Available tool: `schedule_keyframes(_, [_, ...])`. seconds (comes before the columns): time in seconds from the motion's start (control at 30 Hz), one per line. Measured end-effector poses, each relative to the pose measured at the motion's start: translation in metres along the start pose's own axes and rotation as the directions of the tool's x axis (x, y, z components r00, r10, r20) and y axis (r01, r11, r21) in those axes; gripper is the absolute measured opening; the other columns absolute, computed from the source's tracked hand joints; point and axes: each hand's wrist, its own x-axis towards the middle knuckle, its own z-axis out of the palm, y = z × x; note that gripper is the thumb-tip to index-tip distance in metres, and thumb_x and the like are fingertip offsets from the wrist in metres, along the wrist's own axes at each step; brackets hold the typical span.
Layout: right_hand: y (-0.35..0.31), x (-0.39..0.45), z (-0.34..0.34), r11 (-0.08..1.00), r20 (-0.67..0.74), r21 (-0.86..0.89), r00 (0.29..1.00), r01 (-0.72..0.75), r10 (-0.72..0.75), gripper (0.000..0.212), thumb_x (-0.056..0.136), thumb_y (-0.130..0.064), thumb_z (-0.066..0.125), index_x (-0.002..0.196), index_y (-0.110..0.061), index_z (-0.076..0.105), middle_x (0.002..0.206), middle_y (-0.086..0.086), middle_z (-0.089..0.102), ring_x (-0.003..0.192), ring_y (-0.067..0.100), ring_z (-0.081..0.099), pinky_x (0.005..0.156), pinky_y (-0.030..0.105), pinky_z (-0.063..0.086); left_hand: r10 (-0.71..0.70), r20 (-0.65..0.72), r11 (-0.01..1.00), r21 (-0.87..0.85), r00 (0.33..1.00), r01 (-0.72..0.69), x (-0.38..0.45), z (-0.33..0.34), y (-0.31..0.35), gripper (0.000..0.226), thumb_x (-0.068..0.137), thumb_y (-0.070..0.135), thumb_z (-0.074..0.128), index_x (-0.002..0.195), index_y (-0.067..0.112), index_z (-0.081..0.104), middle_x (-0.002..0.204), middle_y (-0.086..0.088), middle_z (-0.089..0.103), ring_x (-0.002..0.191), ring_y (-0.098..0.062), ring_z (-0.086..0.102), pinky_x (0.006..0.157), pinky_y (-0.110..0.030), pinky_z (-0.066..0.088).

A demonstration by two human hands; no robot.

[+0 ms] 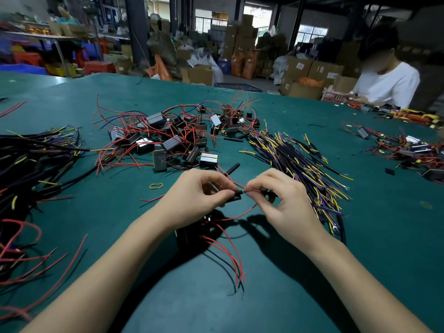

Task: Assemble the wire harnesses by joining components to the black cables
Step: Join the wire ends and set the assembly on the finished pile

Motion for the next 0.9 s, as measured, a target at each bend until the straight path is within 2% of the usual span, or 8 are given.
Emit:
schedule_keyframes(0.13, [0.000,0.000,0.001,1.000,-0.013,0.017,1.000,-0.010,0.010,0.009,0.083,-0.002,0.069,0.083,-0.011,0.071,0.080,-0.002,0.057,0.071,0.006,0.053,0.067,0.009,0.037,0.050,-0.053,0.999,0.007,0.997,-0.050,0.000,0.004,0.001,0.014,0.082,0.007,0.072,0.081,0.021,0.075,0.060,0.018,0.064,0.057,0.002,0.054,0.060,-0.010,0.042])
schedule_keyframes(0.33, [-0.003,0.002,0.001,0.998,-0.006,0.058,1.000,-0.025,0.026,0.014,0.084,0.003,0.065,0.090,-0.009,0.069,0.083,-0.001,0.059,0.072,0.010,0.056,0.067,0.019,0.045,0.138,-0.155,0.990,0.057,0.978,-0.130,-0.002,0.009,0.004,0.010,0.077,0.003,0.075,0.081,0.013,0.075,0.069,0.007,0.067,0.063,0.000,0.054,0.064,-0.006,0.038])
schedule_keyframes(0.43, [-0.003,0.003,-0.001,0.995,0.006,0.085,0.998,-0.056,0.055,0.014,0.085,0.001,0.065,0.094,-0.010,0.064,0.086,-0.003,0.062,0.078,0.005,0.059,0.074,0.016,0.048,0.159,-0.162,0.986,0.085,0.974,-0.147,-0.001,0.008,0.004,0.010,0.078,0.005,0.075,0.082,0.014,0.076,0.072,0.004,0.067,0.065,-0.002,0.055,0.065,-0.006,0.036])
schedule_keyframes(0.53, [0.000,0.003,-0.004,0.978,0.029,0.154,0.990,-0.144,0.141,0.017,0.087,-0.001,0.063,0.097,-0.015,0.061,0.083,-0.004,0.064,0.075,0.009,0.060,0.073,0.028,0.051,0.181,-0.137,0.979,0.119,0.974,-0.165,-0.002,0.008,0.004,0.010,0.079,0.007,0.074,0.083,0.015,0.077,0.076,0.002,0.066,0.069,-0.005,0.056,0.067,-0.006,0.035])
schedule_keyframes(0.6, [0.002,0.004,-0.006,0.946,0.038,0.228,0.973,-0.230,0.228,0.019,0.088,-0.001,0.061,0.096,-0.018,0.061,0.081,0.000,0.064,0.076,0.018,0.063,0.074,0.038,0.053,0.195,-0.123,0.975,0.135,0.973,-0.179,-0.003,0.010,0.004,0.010,0.080,0.008,0.074,0.084,0.016,0.077,0.080,0.000,0.067,0.071,-0.006,0.057,0.069,-0.008,0.035])
schedule_keyframes(0.63, [0.002,0.004,-0.006,0.921,0.044,0.281,0.963,-0.268,0.267,0.021,0.088,0.000,0.060,0.096,-0.020,0.061,0.081,0.003,0.065,0.076,0.021,0.064,0.072,0.038,0.054,0.206,-0.125,0.972,0.140,0.971,-0.188,-0.003,0.011,0.004,0.010,0.080,0.008,0.074,0.085,0.016,0.077,0.081,-0.001,0.067,0.071,-0.007,0.058,0.070,-0.010,0.038])
schedule_keyframes(0.77, [0.001,0.006,-0.005,0.855,0.103,0.385,0.937,-0.348,0.335,0.023,0.089,0.002,0.059,0.096,-0.020,0.059,0.077,0.002,0.064,0.068,0.014,0.065,0.063,0.016,0.046,0.260,-0.157,0.959,0.155,0.953,-0.236,-0.003,0.013,0.005,0.010,0.080,0.007,0.074,0.086,0.014,0.077,0.083,-0.002,0.066,0.076,-0.007,0.060,0.076,-0.025,0.049])
schedule_keyframes(0.9, [-0.002,0.006,-0.004,0.837,0.143,0.389,0.923,-0.385,0.357,0.021,0.089,0.001,0.059,0.095,-0.019,0.058,0.075,0.001,0.065,0.066,0.012,0.063,0.062,0.014,0.044,0.332,-0.156,0.932,0.210,0.930,-0.297,-0.005,0.019,0.005,0.011,0.080,0.007,0.074,0.088,0.014,0.076,0.084,-0.003,0.063,0.077,-0.012,0.062,0.075,-0.031,0.050])
